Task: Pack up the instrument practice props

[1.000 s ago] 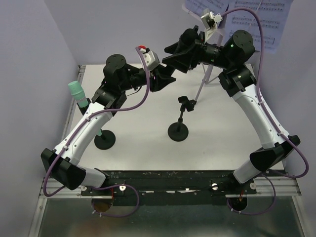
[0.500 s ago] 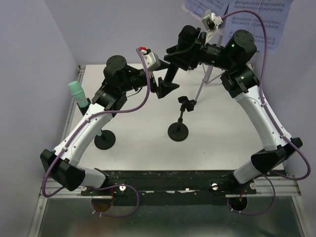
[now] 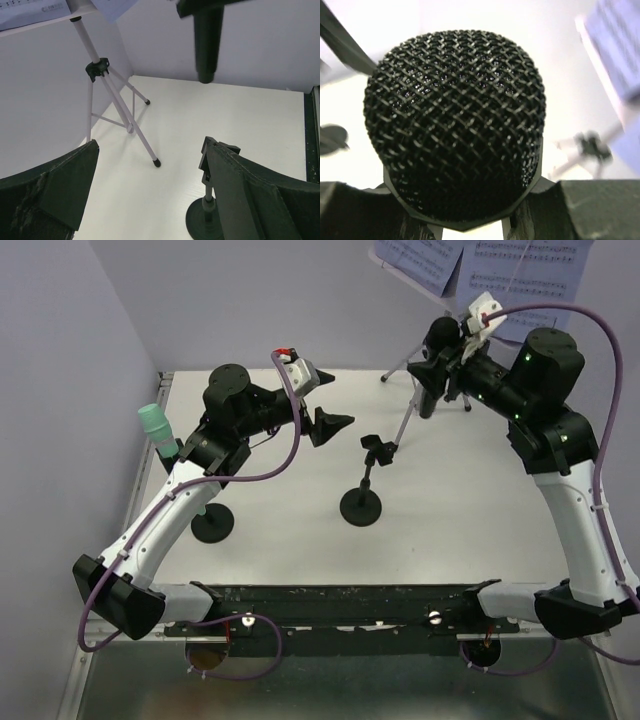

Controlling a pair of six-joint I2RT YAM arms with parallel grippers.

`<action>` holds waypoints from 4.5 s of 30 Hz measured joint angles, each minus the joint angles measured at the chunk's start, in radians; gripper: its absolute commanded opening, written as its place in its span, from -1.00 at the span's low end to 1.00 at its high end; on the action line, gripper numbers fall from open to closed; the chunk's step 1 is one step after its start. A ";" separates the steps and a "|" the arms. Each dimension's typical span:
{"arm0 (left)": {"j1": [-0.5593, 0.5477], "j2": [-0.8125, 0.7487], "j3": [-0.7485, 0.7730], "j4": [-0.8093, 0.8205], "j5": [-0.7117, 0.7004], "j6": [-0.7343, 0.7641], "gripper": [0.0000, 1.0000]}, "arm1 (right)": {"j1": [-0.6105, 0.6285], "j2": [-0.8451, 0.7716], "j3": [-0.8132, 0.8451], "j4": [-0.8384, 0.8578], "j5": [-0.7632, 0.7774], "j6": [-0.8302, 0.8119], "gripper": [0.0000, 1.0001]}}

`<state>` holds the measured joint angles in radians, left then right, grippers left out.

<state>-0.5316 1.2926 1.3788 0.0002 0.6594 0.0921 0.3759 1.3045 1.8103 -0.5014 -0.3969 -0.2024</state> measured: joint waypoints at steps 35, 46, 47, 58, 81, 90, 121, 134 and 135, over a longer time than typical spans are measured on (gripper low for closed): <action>0.000 -0.008 -0.027 -0.108 -0.034 0.066 0.98 | -0.732 0.096 -0.930 -0.372 0.331 -0.270 -0.99; 0.000 -0.008 -0.027 -0.133 -0.038 0.086 0.98 | -0.763 0.158 -1.022 -0.230 0.415 -0.242 -0.43; 0.000 -0.008 -0.027 -0.137 -0.038 0.088 0.98 | -0.764 0.161 -1.022 -0.222 0.418 -0.237 -0.28; -0.001 -0.008 -0.027 -0.163 -0.039 0.100 0.98 | -0.764 0.193 -0.996 -0.199 0.426 -0.201 0.74; -0.001 -0.027 -0.092 -0.166 -0.038 0.150 0.98 | -0.771 -0.181 -0.803 -0.409 0.102 -0.185 0.99; -0.001 -0.012 -0.281 -0.121 0.012 0.214 0.98 | -0.560 -0.433 -0.621 -0.511 -0.412 -0.204 0.99; -0.001 0.198 -0.581 0.384 0.104 -0.056 0.90 | -0.004 0.140 -0.113 -0.486 -0.426 -0.333 0.36; -0.003 0.355 -0.569 0.535 0.149 -0.146 0.79 | 0.033 0.188 -0.106 -0.488 -0.397 -0.393 -0.22; -0.005 0.367 -0.567 0.554 0.153 -0.156 0.79 | 0.036 0.189 -0.107 -0.488 -0.395 -0.396 -0.27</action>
<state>-0.5369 1.6592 0.8120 0.5537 0.8127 -0.0639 0.4122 1.4937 1.7035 -0.9897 -0.7918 -0.5983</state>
